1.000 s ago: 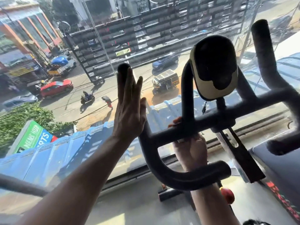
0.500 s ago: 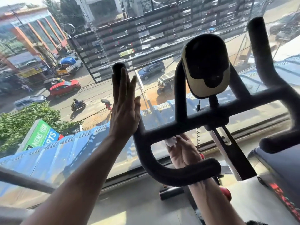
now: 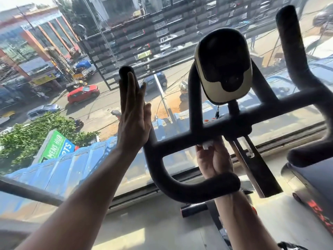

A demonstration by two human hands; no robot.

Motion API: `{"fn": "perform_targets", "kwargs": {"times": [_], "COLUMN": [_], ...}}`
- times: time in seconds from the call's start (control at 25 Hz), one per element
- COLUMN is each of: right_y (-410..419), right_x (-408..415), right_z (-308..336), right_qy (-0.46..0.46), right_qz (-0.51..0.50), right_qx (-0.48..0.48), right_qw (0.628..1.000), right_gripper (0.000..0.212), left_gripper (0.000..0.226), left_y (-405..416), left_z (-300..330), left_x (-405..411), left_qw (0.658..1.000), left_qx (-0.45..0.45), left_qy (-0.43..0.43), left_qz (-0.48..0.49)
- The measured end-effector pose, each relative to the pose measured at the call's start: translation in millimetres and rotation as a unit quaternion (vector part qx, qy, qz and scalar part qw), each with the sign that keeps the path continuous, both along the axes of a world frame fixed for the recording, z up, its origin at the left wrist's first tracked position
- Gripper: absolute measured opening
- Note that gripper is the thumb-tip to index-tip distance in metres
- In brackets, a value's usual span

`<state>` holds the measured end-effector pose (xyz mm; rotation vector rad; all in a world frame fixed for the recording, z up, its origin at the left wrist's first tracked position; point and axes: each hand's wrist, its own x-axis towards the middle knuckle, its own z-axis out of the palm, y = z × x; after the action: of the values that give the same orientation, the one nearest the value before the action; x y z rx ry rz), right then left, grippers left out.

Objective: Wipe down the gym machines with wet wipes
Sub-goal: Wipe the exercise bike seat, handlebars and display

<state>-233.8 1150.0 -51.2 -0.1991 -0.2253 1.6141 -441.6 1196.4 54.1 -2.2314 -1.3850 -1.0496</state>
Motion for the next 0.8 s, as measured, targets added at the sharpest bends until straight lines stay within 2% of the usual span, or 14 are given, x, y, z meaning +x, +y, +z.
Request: {"fn": "perform_targets", "kwargs": {"times": [0.04, 0.16, 0.2, 0.32, 0.36, 0.48, 0.56, 0.64, 0.72, 0.8], "right_y": [-2.6, -26.8, -38.3, -74.5, -87.3, -121.2, -133.6, -143.7, -145.6, -135.3], "right_x": [2.3, 14.4, 19.4, 39.5, 46.5, 70.1, 84.2, 93.0, 95.1, 89.4], "right_z": [0.1, -6.0, -9.5, -19.5, -21.0, -20.3, -1.1, 29.2, 55.2, 82.2], "right_qy": [-0.045, -0.226, -0.279, -0.404, -0.475, -0.712, -0.770, -0.783, -0.782, -0.775], "right_qz": [-0.005, 0.027, 0.040, 0.037, 0.029, 0.030, 0.064, 0.098, 0.075, 0.018], "right_qx": [-0.010, -0.036, -0.052, -0.068, -0.057, 0.012, 0.108, 0.198, 0.261, 0.297], "right_qw": [0.999, 0.973, 0.958, 0.911, 0.878, 0.702, 0.625, 0.581, 0.561, 0.557], "right_gripper": [0.018, 0.047, 0.045, 0.018, 0.013, 0.030, 0.034, 0.030, 0.029, 0.027], "left_gripper": [0.051, 0.056, 0.060, 0.066, 0.067, 0.067, 0.068, 0.068, 0.068, 0.068], "left_y": [0.7, -4.3, -10.7, -43.2, -53.9, -71.3, -72.4, -73.1, -75.3, -80.9], "left_z": [-0.1, -2.6, -5.9, -23.5, -29.2, -37.3, -38.4, -39.1, -40.8, -43.8], "left_x": [-0.4, 6.3, 11.8, 31.0, 35.5, 39.0, 38.2, 39.9, 41.2, 43.4], "left_qw": [1.000, 0.999, 0.998, 0.986, 0.984, 0.979, 0.977, 0.976, 0.972, 0.965], "left_qx": [-0.003, -0.022, -0.048, -0.126, -0.139, -0.165, -0.178, -0.176, -0.167, -0.158], "left_qy": [0.002, -0.014, -0.034, -0.099, -0.109, -0.117, -0.117, -0.125, -0.161, -0.206], "left_qz": [0.003, 0.027, 0.038, 0.045, 0.038, 0.027, 0.034, 0.036, 0.026, 0.020]}}
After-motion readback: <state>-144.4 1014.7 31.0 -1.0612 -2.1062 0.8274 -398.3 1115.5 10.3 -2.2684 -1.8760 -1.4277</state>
